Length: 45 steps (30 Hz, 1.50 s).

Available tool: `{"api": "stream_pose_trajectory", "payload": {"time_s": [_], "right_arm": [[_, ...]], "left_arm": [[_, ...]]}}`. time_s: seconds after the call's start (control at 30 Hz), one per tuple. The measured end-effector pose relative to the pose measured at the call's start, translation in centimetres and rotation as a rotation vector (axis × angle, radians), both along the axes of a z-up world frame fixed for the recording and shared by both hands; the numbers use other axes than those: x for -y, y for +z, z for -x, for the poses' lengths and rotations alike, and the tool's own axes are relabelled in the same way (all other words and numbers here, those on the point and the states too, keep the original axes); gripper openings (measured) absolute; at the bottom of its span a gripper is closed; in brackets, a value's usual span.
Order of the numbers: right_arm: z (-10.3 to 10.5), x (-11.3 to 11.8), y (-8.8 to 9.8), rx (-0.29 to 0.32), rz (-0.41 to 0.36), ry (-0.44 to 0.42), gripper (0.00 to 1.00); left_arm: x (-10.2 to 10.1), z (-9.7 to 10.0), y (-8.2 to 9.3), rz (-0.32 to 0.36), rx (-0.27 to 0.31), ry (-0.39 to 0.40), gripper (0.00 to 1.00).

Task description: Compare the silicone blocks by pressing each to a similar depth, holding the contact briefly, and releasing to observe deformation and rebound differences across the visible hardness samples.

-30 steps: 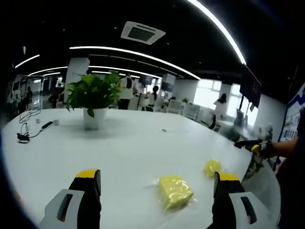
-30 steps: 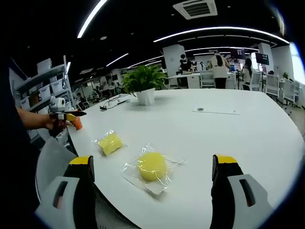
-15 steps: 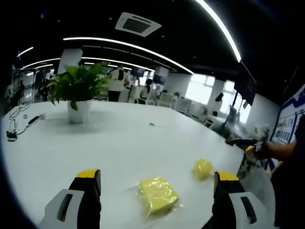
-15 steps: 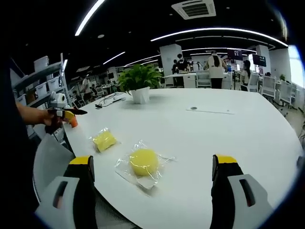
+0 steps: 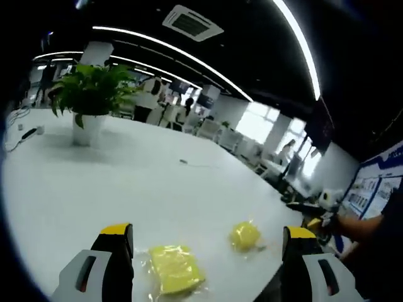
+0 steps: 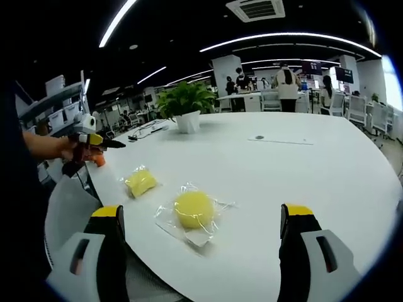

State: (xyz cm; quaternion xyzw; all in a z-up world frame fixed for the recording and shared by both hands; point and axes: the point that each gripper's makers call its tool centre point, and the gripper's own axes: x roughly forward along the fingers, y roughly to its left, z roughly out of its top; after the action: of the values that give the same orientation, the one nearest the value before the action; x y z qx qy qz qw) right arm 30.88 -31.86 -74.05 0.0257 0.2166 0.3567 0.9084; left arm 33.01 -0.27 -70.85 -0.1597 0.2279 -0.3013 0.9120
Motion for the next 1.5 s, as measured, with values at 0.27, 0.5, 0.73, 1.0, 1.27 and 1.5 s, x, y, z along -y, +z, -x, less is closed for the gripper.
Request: {"api": "stream_pose_trajectory", "payload": {"time_s": [0.27,0.5,0.73,1.0,1.27,1.5], "right_arm": [[0.2,-0.5,-0.4,-0.002,-0.006,-0.002,0.96],[-0.2,0.3,0.4,0.001,-0.062,-0.036,0.96],[0.0,0.5,0.2,-0.001,-0.051,-0.03,0.96],[0.3,0.6,-0.5,-0.026,-0.07,-0.04,0.96],[1.1,1.1,-1.5,-0.047,-0.069,-0.059,0.96],[1.5,0.8,-2.1,-0.071,-0.063,-0.054,0.96]], "left_arm": [[2.4,-2.1,-0.1,-0.049,0.013,-0.033,1.0],[5.6,-4.6,-0.8,0.004,-0.017,-0.056,1.0],[9.2,-6.5,-3.0,0.076,-0.099,-0.062,0.99],[13.1,-7.8,-5.9,0.208,-0.269,-0.077,0.92],[15.5,-8.1,-9.1,0.238,-0.421,-0.042,0.84],[17.0,-8.0,-12.2,0.241,-0.544,-0.045,0.68]]}}
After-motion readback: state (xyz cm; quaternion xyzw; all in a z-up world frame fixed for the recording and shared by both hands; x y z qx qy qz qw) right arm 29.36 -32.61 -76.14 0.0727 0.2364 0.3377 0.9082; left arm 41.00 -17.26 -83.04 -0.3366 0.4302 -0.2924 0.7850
